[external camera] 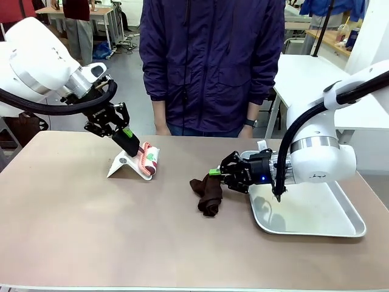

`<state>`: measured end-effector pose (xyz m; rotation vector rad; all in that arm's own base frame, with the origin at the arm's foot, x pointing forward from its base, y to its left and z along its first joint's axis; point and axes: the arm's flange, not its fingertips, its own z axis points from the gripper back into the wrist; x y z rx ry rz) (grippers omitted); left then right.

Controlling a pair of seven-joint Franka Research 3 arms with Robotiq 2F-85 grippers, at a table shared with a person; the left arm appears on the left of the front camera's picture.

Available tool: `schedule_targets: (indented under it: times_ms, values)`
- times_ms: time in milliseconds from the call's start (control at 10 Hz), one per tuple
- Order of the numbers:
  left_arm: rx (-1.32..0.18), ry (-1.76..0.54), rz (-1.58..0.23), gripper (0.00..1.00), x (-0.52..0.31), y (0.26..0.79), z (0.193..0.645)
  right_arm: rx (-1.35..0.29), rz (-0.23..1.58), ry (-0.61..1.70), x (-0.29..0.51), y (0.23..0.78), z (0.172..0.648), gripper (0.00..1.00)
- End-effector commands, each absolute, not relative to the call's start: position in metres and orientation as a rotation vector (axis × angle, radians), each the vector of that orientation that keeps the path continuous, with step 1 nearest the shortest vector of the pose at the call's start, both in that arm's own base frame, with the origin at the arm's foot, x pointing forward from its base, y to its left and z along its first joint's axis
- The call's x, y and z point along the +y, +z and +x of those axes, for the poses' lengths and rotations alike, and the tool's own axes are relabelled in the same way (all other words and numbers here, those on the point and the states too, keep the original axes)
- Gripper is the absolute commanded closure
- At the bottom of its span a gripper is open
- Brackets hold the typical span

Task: Clean the surface of the table.
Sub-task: Return the Lint Roller and towel to their original positions.

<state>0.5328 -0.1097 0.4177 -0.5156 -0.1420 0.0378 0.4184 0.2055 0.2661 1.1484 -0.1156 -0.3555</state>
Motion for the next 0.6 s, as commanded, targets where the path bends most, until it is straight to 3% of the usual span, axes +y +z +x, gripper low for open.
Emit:
schedule_targets:
  times_ms: [0, 100, 200, 300, 500]
  values:
    - [-0.128, 0.055, -0.495, 0.00, -0.106, 0.428, 0.533, -0.116, 1.145, -0.353, 0.211, 0.273, 0.423, 0.00]
    - [-0.135, 0.053, -0.497, 0.00, -0.103, 0.430, 0.531, -0.119, 1.122, -0.346, 0.211, 0.274, 0.424, 0.00]
    - [-0.142, 0.057, -0.496, 0.00, -0.100, 0.433, 0.528, -0.130, 1.086, -0.342, 0.208, 0.276, 0.424, 0.08]
    - [-0.149, 0.054, -0.498, 0.00, -0.096, 0.437, 0.524, -0.142, 1.050, -0.321, 0.207, 0.280, 0.423, 0.00]
    - [-0.170, 0.063, -0.491, 0.00, -0.085, 0.451, 0.505, -0.187, 0.977, -0.269, 0.206, 0.297, 0.418, 0.00]
